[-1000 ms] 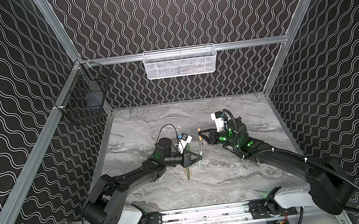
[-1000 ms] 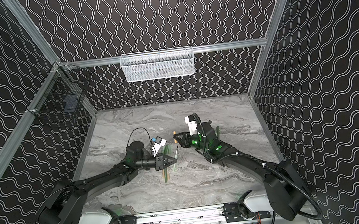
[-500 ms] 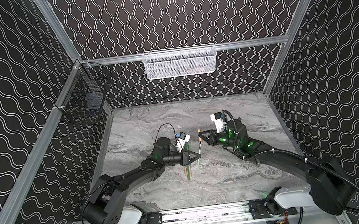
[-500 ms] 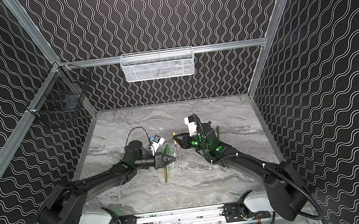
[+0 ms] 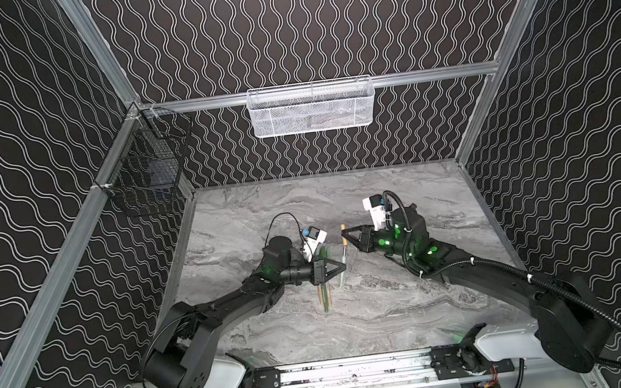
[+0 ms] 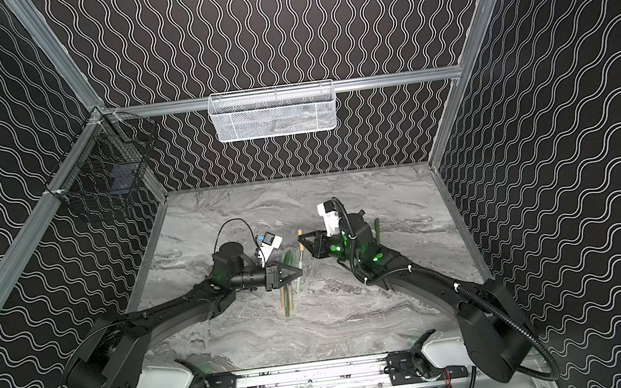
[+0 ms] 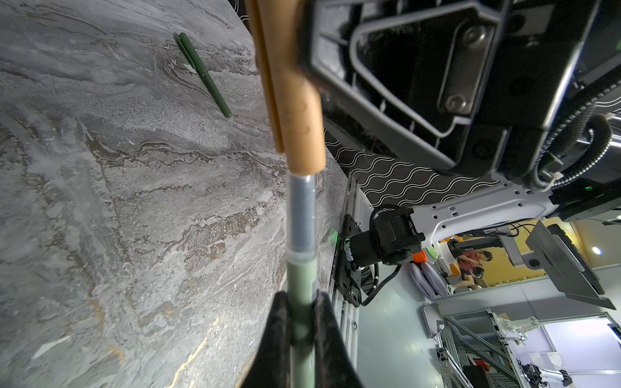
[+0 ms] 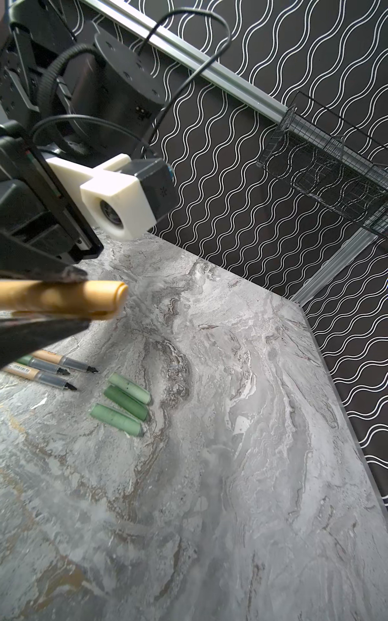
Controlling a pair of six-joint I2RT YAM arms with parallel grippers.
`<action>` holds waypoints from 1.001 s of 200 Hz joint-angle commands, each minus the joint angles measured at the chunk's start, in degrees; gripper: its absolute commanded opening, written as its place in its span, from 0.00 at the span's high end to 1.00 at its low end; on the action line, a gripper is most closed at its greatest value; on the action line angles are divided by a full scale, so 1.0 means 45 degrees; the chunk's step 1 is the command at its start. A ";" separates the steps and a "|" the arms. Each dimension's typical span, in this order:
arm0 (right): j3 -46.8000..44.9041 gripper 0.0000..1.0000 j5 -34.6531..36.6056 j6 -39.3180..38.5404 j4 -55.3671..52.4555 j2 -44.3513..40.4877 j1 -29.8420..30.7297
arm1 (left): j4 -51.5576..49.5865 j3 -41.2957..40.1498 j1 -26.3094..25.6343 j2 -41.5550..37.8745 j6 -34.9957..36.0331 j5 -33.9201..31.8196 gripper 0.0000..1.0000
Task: Insert pens into pen caps
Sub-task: Put on the pen cap to the pen.
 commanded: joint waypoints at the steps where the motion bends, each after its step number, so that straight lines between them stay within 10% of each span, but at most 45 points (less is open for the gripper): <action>1: -0.0030 0.82 -0.0259 0.0021 0.0731 -0.0088 0.0087 | 0.0704 -0.0016 0.0082 -0.0008 -0.0252 -0.0172 1.00; 200: -0.2454 0.79 0.1205 0.0375 0.3803 -0.1509 0.1562 | 0.1250 0.0185 0.0291 -0.0572 -0.0444 -0.0259 1.00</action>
